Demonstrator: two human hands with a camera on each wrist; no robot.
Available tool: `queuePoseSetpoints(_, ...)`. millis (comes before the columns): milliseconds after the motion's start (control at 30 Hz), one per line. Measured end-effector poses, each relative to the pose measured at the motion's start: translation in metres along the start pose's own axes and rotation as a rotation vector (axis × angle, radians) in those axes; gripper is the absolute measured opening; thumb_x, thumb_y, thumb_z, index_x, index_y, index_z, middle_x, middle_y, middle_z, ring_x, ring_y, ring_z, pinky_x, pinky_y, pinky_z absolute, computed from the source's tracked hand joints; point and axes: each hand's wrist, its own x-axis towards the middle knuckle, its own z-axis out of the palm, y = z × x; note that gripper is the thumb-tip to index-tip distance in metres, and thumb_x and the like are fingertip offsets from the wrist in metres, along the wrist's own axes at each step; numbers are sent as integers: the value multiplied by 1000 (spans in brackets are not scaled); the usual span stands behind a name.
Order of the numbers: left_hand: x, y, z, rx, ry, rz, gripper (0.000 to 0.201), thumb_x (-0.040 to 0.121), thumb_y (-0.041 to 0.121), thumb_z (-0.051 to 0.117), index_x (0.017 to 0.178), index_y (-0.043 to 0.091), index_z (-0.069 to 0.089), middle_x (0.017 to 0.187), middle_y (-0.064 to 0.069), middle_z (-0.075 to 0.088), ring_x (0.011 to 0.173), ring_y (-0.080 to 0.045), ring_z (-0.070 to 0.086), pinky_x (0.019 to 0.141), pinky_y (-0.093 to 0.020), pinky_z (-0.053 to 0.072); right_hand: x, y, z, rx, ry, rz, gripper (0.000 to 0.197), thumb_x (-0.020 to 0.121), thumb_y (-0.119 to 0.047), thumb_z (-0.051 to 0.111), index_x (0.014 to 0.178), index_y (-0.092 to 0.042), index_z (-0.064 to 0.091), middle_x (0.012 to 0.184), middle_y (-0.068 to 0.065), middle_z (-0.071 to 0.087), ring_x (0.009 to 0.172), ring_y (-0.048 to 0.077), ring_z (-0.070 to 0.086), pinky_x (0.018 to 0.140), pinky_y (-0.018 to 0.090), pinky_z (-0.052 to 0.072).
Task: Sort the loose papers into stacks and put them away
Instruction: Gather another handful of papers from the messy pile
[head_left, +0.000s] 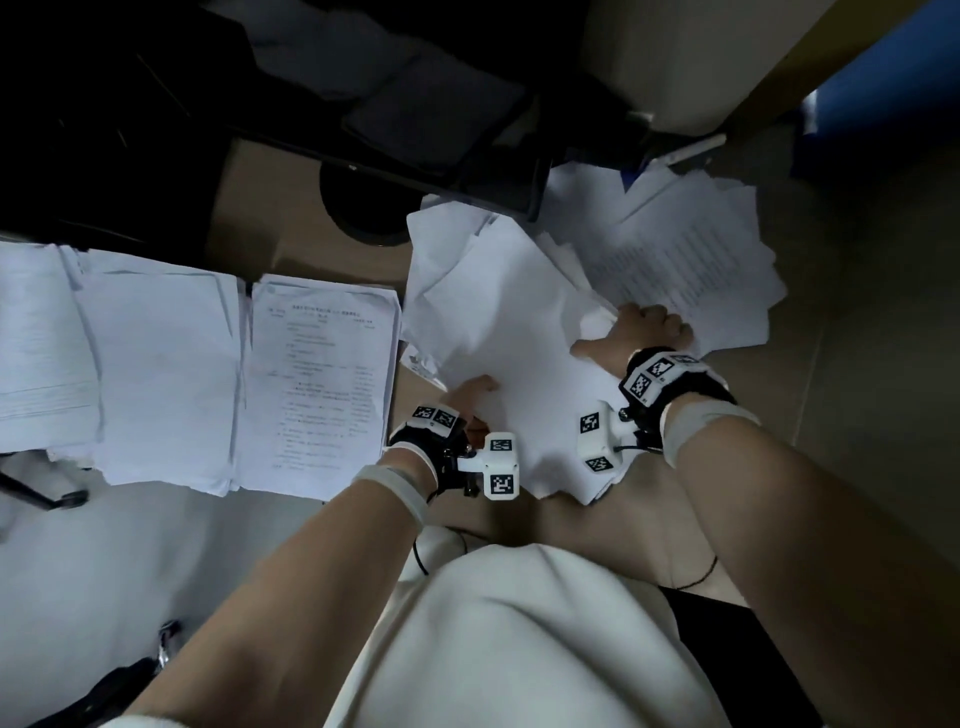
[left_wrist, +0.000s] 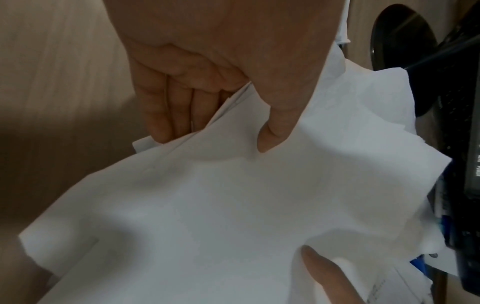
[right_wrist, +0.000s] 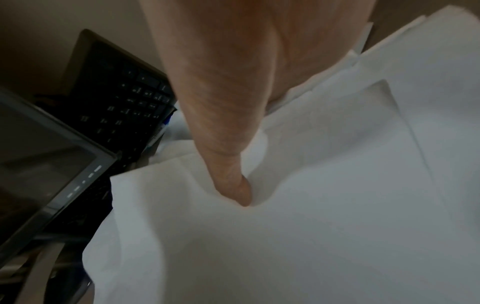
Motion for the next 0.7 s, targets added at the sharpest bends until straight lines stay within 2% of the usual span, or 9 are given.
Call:
queuePoseSetpoints(67,-5,1,-1,-36,10,14,37,77,44,70,79,11,55,49,-11,58,62,-26,54,59,-31,49,-10,2,7,-9,40,-9,97,64,-69,68,139,-13,44,146,17,39,139,37,28,116,54,14)
queuePoseSetpoints(200,-6,-8,-1,-56,-10,95,60,56,44,80,97,6,60,88,-13,59,87,-32,57,88,-47,53,-30,10,16,128,8,22,97,70,-72,64,143,-13,41,146,13,47,142,31,32,120,51,4)
queuePoseSetpoints(233,-7,-9,-1,-45,-10,128,65,51,43,82,101,8,62,95,-13,59,92,-32,57,92,-47,53,-35,14,18,240,-52,28,100,73,-70,66,149,-12,34,150,11,44,143,30,33,121,48,9)
queuePoseSetpoints(300,0,-11,-1,21,16,174,61,47,45,83,92,8,66,90,-10,60,85,-28,58,81,-39,52,-41,23,29,460,-157,41,106,75,-62,73,154,-12,24,156,8,38,142,29,37,117,44,28)
queuePoseSetpoints(400,55,-21,-1,20,-22,193,69,34,43,89,91,7,70,90,-11,68,74,-28,63,71,-34,51,-53,37,49,639,-166,75,104,74,-60,76,152,-11,29,155,7,40,139,29,42,112,40,37)
queuePoseSetpoints(533,54,-31,2,120,-80,231,92,39,47,92,117,7,66,115,-14,69,98,-31,66,93,-43,55,-72,46,82,939,-245,165,113,74,-55,80,156,-5,19,158,8,32,144,27,34,112,39,31)
queuePoseSetpoints(600,53,-33,4,187,-88,283,116,24,54,92,126,6,62,121,-11,67,100,-26,64,94,-38,53,-85,45,98,1003,-239,162,113,61,-57,87,149,-7,36,148,2,47,134,23,47,103,32,37)
queuePoseSetpoints(633,33,-30,4,238,-112,282,130,17,60,93,130,6,59,127,-12,64,97,-25,63,91,-35,52,-86,47,106,1040,-207,152,106,55,-55,90,140,-7,48,141,3,55,126,21,55,97,28,41)
queuePoseSetpoints(700,34,-24,4,278,-38,339,110,42,56,94,130,3,55,126,-16,63,93,-29,63,81,-35,54,-96,49,107,1140,-105,127,61,71,-29,87,119,-2,61,122,5,66,111,21,63,86,22,46)
